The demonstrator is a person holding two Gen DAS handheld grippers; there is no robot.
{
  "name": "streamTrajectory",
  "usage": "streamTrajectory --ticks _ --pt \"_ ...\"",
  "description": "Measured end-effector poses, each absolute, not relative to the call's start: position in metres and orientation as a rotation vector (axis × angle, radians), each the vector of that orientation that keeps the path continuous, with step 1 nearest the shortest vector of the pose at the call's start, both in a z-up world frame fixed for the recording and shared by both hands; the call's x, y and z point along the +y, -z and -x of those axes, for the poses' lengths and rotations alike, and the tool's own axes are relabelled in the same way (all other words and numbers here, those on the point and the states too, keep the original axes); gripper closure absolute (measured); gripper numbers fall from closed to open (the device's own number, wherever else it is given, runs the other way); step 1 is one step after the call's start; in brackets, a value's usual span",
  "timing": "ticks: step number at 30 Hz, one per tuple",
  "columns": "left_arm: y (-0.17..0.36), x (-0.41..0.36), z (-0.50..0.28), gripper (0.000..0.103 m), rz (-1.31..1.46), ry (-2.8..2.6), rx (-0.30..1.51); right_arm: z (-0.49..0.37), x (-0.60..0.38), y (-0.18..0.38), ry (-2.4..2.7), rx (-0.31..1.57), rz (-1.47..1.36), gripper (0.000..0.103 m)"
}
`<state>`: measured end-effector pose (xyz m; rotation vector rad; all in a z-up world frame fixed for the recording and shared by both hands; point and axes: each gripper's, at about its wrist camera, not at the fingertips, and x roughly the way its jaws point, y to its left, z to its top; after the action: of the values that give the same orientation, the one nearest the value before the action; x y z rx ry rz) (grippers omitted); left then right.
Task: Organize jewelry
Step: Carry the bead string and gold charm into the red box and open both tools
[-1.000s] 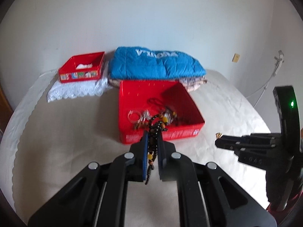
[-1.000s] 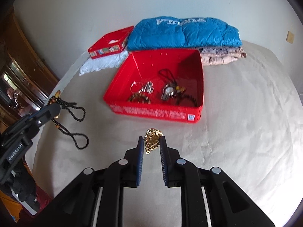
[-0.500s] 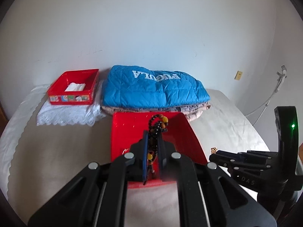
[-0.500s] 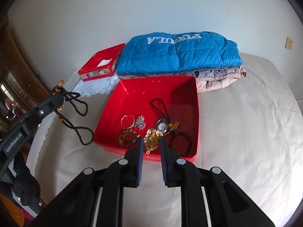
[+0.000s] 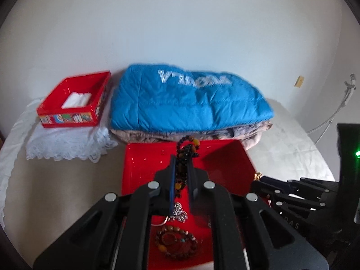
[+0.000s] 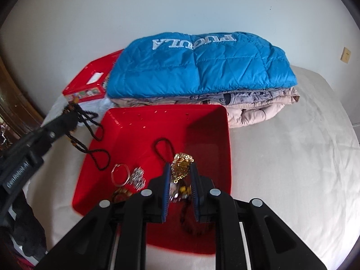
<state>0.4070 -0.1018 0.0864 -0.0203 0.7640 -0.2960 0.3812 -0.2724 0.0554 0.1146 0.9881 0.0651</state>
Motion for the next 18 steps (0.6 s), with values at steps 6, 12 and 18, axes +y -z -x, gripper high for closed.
streamTrajectory --ticks 6,12,18 --pt "-0.052 -0.108 -0.444 0.096 0.001 0.292 0.861 -0.418 -0.272 -0.030 -0.058 1.030 -0.109 0.086" --pt "-0.025 -0.113 -0.467 0.096 -0.017 0.280 0.916 -0.445 -0.275 -0.003 -0.030 1.067 -0.120 0.086" --pt "-0.011 -0.110 -0.485 0.085 0.012 0.263 0.976 -0.460 -0.279 0.007 -0.013 1.063 -0.116 0.071"
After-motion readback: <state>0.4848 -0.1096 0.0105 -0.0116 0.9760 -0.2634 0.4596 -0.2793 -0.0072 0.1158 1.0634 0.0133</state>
